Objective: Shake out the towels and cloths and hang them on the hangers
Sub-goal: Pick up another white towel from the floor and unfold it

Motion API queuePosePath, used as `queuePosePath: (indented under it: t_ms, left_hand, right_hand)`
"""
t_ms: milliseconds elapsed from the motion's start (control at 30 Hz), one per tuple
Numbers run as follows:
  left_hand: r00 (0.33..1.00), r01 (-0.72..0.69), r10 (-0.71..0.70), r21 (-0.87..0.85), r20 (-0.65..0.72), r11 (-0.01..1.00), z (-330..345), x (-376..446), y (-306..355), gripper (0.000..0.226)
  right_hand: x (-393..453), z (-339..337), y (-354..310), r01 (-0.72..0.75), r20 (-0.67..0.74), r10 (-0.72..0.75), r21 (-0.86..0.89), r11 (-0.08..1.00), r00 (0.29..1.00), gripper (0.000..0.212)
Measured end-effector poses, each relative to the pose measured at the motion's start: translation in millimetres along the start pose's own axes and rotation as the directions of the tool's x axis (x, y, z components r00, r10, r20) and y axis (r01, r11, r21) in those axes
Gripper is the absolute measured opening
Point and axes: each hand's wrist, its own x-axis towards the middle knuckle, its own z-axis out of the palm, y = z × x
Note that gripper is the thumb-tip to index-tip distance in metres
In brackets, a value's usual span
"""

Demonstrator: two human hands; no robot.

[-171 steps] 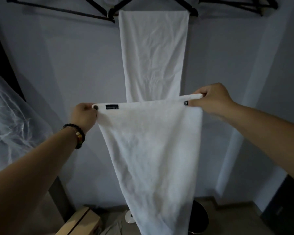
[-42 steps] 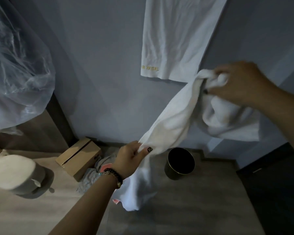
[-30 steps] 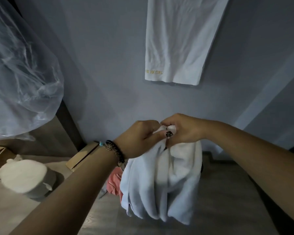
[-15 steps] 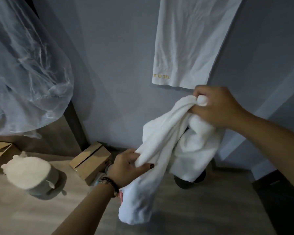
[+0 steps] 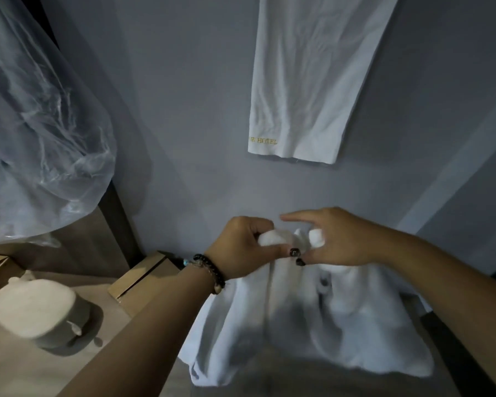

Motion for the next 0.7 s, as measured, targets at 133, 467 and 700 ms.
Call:
queuePosePath:
  t_ms: [133, 467, 700]
  left_hand:
    - [0.997, 0.024, -0.011, -0.178, 0.072, 0.984, -7.1, 4.2, 16.9, 0.058]
    - [0.995, 0.063, -0.046, -0.213, 0.084, 0.975, -18.3, -20.0, 6.8, 0.045]
    - [0.962, -0.131, 0.119, 0.031, 0.244, 0.991, -17.7, -22.4, 23.4, 0.033]
  right_hand:
    - [-1.8, 19.6, 0.2, 0.029, 0.074, -0.056, 0.315, 0.948, 0.996, 0.039]
    - [-20.9, 34.4, -4.7, 0.068, -0.234, 0.027, 0.388, 0.919, 0.972, 0.02]
    - [-24.4, 34.3, -17.7, 0.039, 0.083, -0.073, 0.355, 0.934, 0.994, 0.03]
